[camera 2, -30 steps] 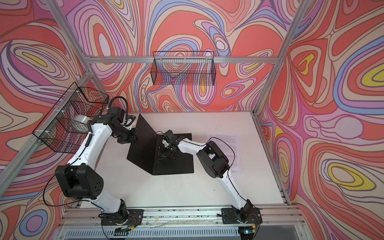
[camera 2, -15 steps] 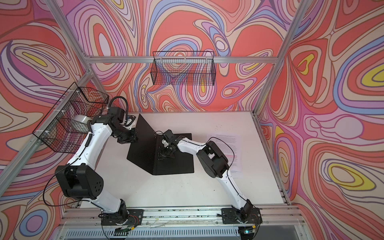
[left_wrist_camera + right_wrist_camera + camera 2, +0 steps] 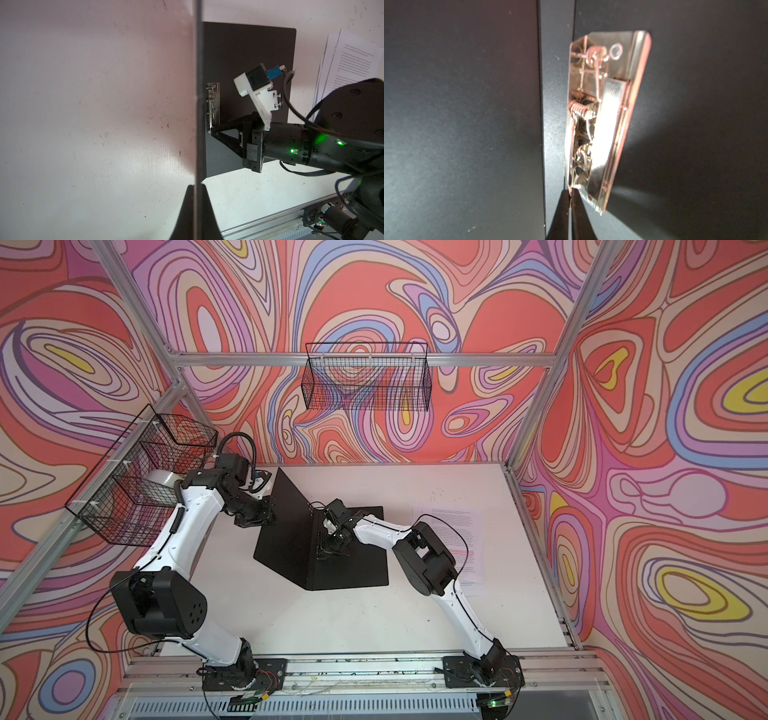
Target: Put the files into the folder
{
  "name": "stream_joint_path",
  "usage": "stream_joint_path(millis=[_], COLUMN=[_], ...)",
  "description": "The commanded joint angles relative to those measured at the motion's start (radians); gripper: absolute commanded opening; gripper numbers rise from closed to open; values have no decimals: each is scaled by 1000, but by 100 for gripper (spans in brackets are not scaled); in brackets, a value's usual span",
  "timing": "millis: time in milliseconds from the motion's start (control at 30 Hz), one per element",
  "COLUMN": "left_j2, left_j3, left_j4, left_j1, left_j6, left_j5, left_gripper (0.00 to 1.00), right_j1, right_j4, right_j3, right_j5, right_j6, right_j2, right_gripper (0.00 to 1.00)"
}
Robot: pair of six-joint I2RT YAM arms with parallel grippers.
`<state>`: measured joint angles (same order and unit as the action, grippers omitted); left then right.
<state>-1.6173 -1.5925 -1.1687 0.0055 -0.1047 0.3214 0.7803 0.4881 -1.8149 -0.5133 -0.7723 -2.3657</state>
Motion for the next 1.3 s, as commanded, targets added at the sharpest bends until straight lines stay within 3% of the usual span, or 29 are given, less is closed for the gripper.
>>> stream_joint_path(millis=[0,700,1267], left_j2=[19,14,20], left_j3=[-41,-40,-40], left_j4=[-23,-25,-34], left_j1=[5,5,16], left_j6=[20,46,57], left_j5=[-4,-34,-45], left_gripper=[0,0,0], right_j1=[-5,-4,-8], right_j4=[156,252,252], right_j3=[37,-19,-62], right_j5=[133,231,205], right_j6=[24,65,79], right_j2=[-96,-70,-38], right_gripper=[0,0,0])
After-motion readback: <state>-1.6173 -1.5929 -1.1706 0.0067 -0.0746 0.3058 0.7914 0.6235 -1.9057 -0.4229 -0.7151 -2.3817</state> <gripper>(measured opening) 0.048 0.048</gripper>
